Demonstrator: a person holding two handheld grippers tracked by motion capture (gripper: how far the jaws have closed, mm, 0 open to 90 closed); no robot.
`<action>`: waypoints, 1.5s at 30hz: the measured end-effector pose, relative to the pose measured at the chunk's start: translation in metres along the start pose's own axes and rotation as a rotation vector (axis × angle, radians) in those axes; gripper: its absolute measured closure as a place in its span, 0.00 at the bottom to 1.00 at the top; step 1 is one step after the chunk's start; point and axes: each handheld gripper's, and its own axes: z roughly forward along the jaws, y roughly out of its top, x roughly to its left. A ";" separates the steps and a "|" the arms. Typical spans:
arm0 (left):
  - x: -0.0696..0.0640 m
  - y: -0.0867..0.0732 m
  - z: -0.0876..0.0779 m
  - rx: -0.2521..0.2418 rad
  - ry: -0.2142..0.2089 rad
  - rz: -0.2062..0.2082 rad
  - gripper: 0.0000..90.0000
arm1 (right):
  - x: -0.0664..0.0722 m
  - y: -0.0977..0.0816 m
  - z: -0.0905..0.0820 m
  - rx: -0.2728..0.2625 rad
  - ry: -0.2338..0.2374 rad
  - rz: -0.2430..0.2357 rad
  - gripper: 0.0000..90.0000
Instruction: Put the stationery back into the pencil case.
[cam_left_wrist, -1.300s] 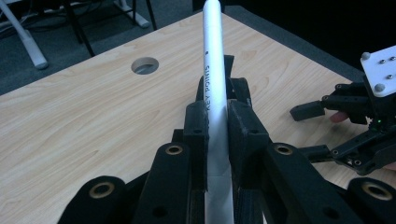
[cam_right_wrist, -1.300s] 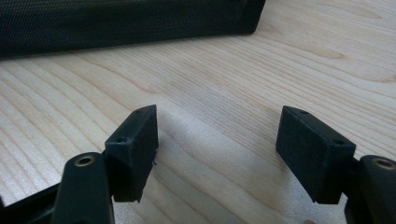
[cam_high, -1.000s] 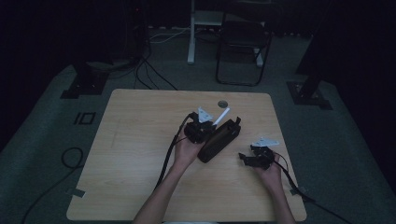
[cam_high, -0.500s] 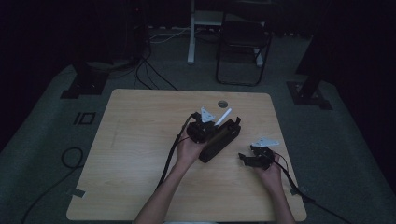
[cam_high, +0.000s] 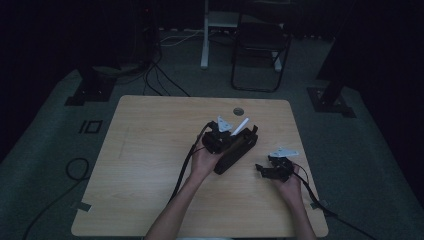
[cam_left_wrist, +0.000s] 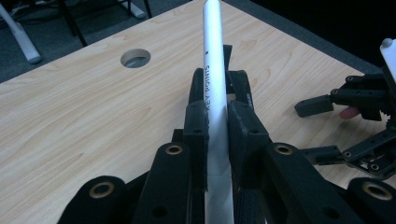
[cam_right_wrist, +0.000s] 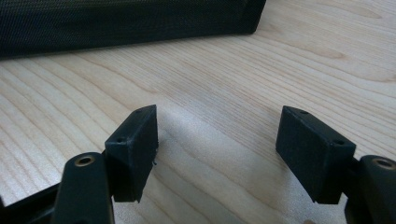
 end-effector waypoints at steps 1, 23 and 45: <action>0.000 0.000 0.001 0.000 0.000 0.000 0.88 | 0.000 0.000 0.000 0.000 0.000 0.000 0.32; -0.005 -0.005 0.017 0.034 -0.012 0.027 0.88 | 0.000 0.000 0.000 0.000 0.000 -0.001 0.32; -0.007 -0.017 0.031 0.087 -0.013 0.053 0.87 | 0.000 0.000 0.000 0.002 0.002 -0.005 0.32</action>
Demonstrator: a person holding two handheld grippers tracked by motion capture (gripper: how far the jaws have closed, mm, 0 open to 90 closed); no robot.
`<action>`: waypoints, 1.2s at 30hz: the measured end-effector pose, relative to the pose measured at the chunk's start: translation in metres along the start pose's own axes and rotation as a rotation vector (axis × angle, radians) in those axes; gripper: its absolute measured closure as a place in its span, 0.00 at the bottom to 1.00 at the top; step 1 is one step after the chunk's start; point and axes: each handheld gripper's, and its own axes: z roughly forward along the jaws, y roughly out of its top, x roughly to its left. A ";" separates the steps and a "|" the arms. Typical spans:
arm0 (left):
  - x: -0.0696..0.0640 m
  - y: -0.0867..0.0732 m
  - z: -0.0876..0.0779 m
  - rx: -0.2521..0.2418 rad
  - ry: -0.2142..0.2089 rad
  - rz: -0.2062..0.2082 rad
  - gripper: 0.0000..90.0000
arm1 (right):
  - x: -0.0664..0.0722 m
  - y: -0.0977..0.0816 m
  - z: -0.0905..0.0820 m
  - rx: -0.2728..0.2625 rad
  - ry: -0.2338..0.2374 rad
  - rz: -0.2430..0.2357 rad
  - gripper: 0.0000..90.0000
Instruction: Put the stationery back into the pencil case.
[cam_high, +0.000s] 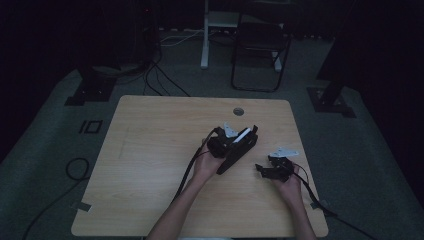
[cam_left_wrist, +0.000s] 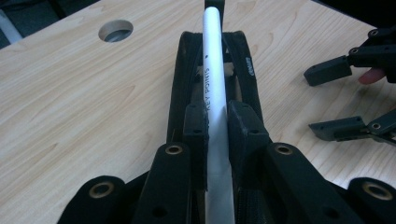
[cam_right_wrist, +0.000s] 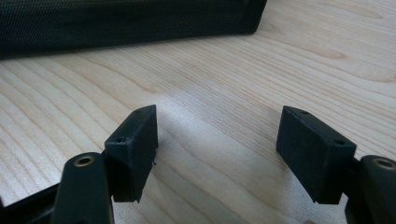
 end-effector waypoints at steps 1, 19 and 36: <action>0.000 -0.001 0.001 0.004 0.000 0.001 0.87 | 0.000 0.000 0.000 0.000 0.000 0.000 0.32; 0.000 -0.003 0.003 0.002 -0.002 -0.012 0.71 | 0.000 0.000 0.000 0.000 0.000 0.000 0.32; 0.007 -0.006 -0.031 -0.057 0.085 0.020 0.54 | 0.000 0.000 0.000 0.000 0.002 -0.001 0.32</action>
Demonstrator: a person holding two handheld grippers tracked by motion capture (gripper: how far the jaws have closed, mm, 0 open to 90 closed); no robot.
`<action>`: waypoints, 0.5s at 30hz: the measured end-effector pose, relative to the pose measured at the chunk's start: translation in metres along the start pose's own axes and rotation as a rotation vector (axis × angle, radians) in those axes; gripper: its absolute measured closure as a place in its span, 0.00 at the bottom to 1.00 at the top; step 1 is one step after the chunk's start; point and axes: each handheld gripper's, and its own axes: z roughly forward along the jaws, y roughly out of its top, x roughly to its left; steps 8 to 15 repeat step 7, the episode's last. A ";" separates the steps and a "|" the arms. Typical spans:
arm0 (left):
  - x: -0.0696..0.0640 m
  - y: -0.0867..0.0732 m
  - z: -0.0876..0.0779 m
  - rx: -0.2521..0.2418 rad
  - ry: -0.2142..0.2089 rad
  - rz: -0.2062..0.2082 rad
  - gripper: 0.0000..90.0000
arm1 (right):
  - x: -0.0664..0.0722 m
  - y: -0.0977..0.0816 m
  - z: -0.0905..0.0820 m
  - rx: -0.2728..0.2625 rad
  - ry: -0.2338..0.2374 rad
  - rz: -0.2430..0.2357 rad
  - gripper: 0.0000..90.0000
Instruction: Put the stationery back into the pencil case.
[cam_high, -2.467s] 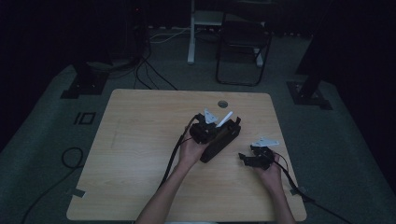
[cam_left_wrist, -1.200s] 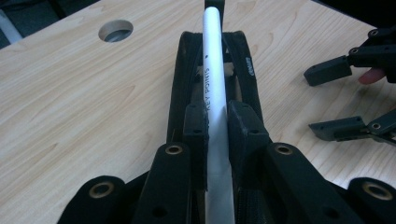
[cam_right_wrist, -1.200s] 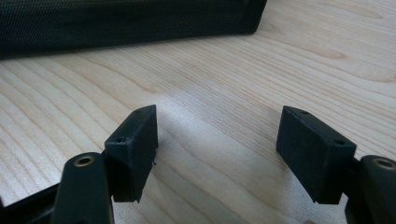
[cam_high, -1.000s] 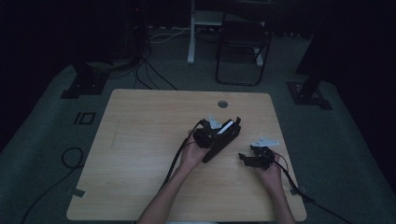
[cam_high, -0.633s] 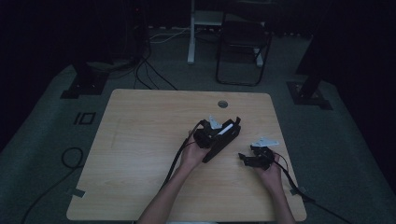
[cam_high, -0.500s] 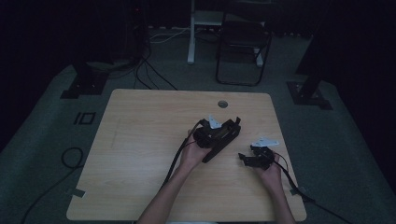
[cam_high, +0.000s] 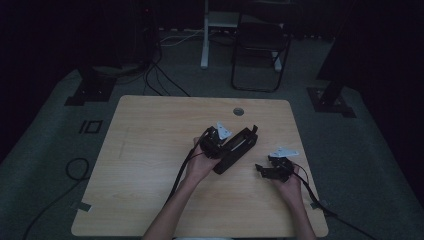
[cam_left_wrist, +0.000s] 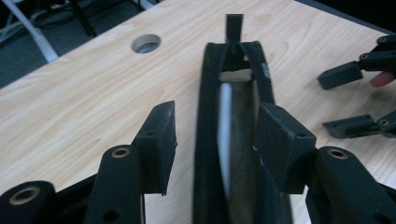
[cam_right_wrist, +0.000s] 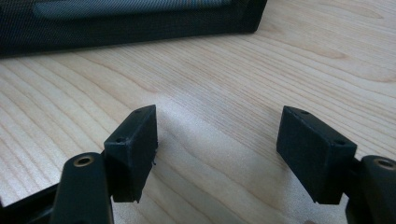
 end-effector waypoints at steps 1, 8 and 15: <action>0.002 -0.001 -0.002 -0.003 0.005 -0.006 0.54 | 0.000 0.000 0.000 0.000 0.000 0.000 0.32; 0.018 -0.008 -0.015 -0.013 0.050 -0.034 0.54 | 0.000 0.000 0.000 0.000 0.001 0.000 0.32; 0.018 -0.008 -0.015 -0.013 0.050 -0.034 0.54 | 0.000 0.000 0.000 0.000 0.001 0.000 0.32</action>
